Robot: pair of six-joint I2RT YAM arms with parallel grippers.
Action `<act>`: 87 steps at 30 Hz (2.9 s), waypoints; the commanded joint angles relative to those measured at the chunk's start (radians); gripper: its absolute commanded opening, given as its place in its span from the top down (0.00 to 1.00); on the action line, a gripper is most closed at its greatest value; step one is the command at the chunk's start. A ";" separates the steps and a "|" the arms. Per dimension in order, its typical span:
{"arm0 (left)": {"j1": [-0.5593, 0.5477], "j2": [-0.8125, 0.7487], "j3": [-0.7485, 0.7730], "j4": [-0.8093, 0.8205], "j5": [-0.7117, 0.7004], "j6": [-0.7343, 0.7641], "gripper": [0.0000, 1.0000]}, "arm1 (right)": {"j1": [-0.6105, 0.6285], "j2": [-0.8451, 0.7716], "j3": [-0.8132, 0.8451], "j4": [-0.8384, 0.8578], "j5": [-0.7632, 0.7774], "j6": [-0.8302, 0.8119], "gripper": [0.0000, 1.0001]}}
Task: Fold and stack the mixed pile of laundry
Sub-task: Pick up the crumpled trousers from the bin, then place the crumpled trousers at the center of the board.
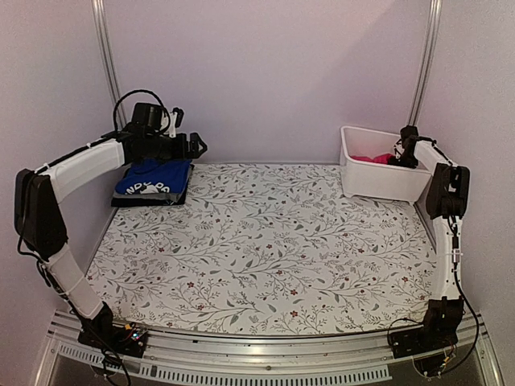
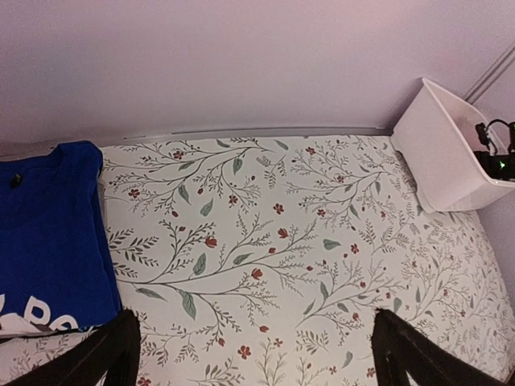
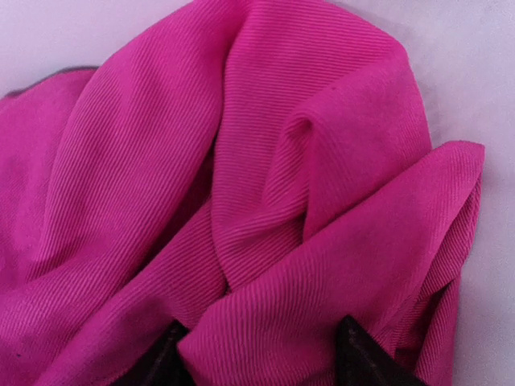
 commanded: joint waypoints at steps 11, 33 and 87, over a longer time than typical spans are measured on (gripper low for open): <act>-0.007 -0.001 0.013 0.001 -0.037 -0.014 0.00 | 0.023 -0.216 -0.101 0.255 -0.191 0.033 1.00; -0.001 -0.104 -0.109 0.180 -0.039 -0.077 0.00 | 0.054 -0.588 -0.104 0.903 -0.595 0.386 1.00; -0.055 -0.252 -0.361 0.167 0.109 0.018 0.00 | 0.465 -1.044 -1.000 0.417 -0.129 0.296 0.12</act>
